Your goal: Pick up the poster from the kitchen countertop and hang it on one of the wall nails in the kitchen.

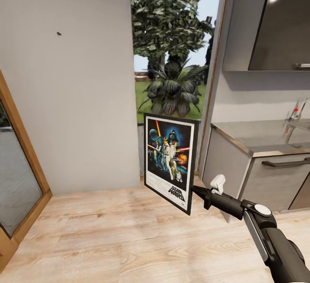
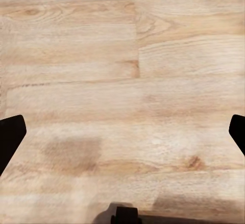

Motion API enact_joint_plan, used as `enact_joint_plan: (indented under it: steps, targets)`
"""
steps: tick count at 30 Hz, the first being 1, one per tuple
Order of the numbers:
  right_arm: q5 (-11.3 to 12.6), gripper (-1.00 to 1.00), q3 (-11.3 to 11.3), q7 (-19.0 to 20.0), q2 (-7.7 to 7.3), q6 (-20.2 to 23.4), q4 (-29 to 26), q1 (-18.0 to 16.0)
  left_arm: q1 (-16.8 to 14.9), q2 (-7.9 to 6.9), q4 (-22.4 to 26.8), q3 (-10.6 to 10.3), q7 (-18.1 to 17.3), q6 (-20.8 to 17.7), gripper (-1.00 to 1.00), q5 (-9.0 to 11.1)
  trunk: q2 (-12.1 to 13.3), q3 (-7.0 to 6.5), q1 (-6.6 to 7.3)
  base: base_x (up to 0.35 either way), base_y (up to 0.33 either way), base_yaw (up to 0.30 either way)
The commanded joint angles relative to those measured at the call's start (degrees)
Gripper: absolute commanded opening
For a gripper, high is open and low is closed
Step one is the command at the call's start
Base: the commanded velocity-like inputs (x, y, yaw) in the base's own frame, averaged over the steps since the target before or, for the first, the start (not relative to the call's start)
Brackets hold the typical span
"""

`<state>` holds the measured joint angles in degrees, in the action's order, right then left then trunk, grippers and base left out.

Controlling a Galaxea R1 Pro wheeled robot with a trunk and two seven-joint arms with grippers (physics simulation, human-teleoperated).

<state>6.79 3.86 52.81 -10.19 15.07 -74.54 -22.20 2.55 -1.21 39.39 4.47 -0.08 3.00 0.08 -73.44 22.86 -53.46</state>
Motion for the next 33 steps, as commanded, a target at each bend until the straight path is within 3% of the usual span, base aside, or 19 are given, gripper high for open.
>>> enact_joint_plan:
  steps: [1,33]
  targets:
    - [0.6,-1.0,0.06,0.28,0.0,0.67,0.01,-0.03,0.01,0.03,0.01,0.03,-0.01,0.09,1.0,0.01,0.38,-0.13,0.22,0.0,0.0,0.0]
    - [0.72,-1.0,0.1,0.28,0.0,0.66,0.01,-0.03,0.0,0.06,-0.1,-0.08,-0.01,0.08,1.0,0.01,13.22,-5.88,7.25,0.0,0.0,0.0]
